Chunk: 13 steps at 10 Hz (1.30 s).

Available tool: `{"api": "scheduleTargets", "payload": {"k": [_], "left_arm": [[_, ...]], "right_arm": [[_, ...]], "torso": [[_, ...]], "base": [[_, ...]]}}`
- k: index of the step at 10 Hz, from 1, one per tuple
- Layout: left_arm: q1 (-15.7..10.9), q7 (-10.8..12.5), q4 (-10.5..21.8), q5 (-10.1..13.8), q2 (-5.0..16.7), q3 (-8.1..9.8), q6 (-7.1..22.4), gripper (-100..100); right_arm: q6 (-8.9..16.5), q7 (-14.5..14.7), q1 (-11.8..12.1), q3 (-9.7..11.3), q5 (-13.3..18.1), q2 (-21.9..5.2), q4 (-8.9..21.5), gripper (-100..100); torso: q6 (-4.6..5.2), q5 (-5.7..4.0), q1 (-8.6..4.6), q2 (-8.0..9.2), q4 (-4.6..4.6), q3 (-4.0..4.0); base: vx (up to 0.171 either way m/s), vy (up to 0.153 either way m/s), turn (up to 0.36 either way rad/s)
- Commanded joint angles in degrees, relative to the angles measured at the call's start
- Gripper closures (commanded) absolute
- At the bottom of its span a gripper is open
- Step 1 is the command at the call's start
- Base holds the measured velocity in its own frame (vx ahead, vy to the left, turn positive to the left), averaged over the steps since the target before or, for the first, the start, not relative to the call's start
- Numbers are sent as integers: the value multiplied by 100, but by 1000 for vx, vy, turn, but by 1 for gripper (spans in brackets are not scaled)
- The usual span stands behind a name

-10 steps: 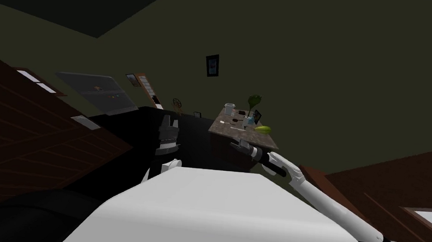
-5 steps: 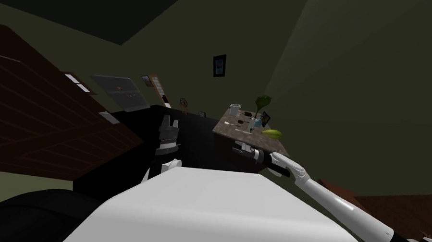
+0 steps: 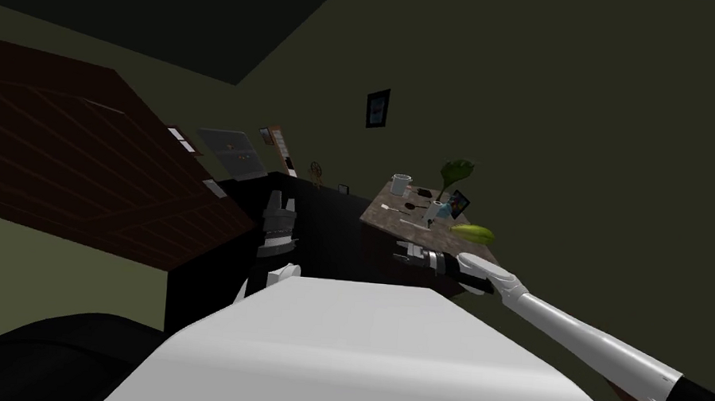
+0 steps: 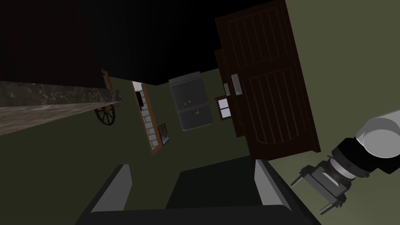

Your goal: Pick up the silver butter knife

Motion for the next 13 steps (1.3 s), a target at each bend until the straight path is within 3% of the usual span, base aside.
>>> {"api": "scheduleTargets", "payload": {"k": [1,2,3,4,5,6,7,9,10,13], "left_arm": [[0,0,0,0,0,0,0,0],[1,0,0,0,0,1,0,0],[0,0,0,0,0,0,0,0],[1,0,0,0,0,1,0,0],[0,0,0,0,0,0,0,0],[1,0,0,0,0,1,0,0],[1,0,0,0,0,0,0,0],[1,0,0,0,0,0,0,0],[0,0,0,0,0,0,0,0],[1,0,0,0,0,1,0,0]], "right_arm": [[-10,-7,-49,96,71,-161,125,-100],[-77,1,-135,252,182,-360,390,-100],[-77,1,-135,252,182,-433,390,-100],[-135,5,-216,404,286,-678,588,-100],[-135,5,-216,404,286,-699,647,-100],[-184,8,-289,550,382,-950,828,-100],[-184,8,-289,550,382,-960,894,-100],[-255,7,-410,828,552,-1354,1274,-100],[-255,7,-410,828,552,-1455,1349,-100],[-297,-1,-487,1093,691,-1857,1737,-100]], "torso": [[0,0,0,0,0,0],[6,0,0,3,0,1],[1,1,6,-2,0,-1],[7,1,2,0,0,0],[0,1,3,-6,-1,-3],[7,0,1,-3,-1,-2],[3,1,2,-3,0,-2],[3,1,4,-5,-1,-3],[-2,2,6,-16,-3,-9],[8,1,4,-2,-1,-2]], "base": [[39,14,141],[53,33,262],[51,18,135],[63,21,256],[55,12,137],[56,16,201],[51,7,133],[76,25,329],[80,5,101],[64,9,137]]}}
